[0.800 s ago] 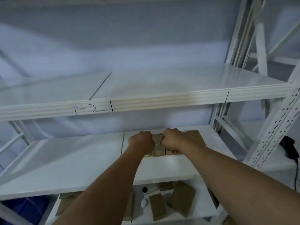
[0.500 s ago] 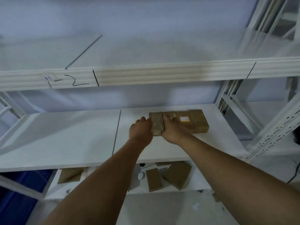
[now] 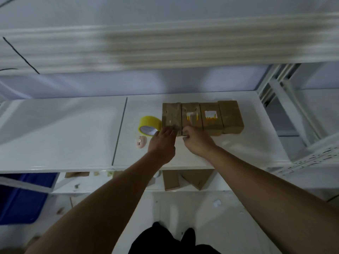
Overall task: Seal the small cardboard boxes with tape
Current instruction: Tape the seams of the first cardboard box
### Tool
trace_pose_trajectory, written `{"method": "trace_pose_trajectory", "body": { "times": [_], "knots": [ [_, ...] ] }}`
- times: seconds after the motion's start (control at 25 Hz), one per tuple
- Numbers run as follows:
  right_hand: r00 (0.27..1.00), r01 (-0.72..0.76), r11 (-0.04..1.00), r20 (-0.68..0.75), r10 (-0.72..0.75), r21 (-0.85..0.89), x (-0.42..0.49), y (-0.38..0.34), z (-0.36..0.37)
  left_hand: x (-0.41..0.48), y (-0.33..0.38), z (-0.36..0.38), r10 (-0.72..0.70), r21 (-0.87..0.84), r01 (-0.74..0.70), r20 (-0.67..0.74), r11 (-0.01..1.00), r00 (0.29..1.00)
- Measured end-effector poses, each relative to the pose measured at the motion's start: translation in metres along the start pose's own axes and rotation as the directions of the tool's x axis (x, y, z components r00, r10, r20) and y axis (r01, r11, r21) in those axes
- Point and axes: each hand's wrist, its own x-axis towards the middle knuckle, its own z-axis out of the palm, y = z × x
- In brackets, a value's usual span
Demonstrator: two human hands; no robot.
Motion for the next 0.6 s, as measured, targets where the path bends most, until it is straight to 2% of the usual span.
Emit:
{"method": "trace_pose_trajectory", "body": {
  "times": [0.08, 0.24, 0.36, 0.44, 0.52, 0.6],
  "knots": [
    [0.995, -0.054, 0.991, -0.077, 0.063, 0.121, 0.001, 0.010, 0.007, -0.014, -0.002, 0.014, 0.006, 0.003, -0.006, -0.063, 1.000, 0.998],
    [0.974, -0.143, 0.896, -0.101, 0.203, 0.421, -0.004, 0.014, 0.023, -0.031, -0.011, 0.034, 0.060, 0.063, -0.056, -0.066, 0.996, 0.996],
    [0.916, 0.012, 0.927, -0.375, 0.140, 0.374, 0.000, 0.002, 0.028, -0.030, -0.017, 0.040, 0.053, 0.049, -0.050, -0.062, 0.998, 0.997],
    [0.872, 0.106, 0.936, -0.483, 0.075, 0.336, 0.017, -0.011, 0.021, -0.030, -0.022, 0.045, 0.073, 0.030, -0.071, -0.078, 0.997, 0.994],
    [0.893, 0.116, 0.931, -0.447, 0.055, 0.347, 0.038, -0.025, 0.009, -0.032, -0.025, 0.050, 0.082, 0.018, -0.081, -0.070, 0.997, 0.994],
    [0.943, 0.055, 0.921, -0.322, 0.079, 0.386, 0.057, -0.034, -0.002, -0.036, -0.026, 0.054, 0.085, 0.012, -0.085, -0.059, 0.996, 0.995]
  ]
}}
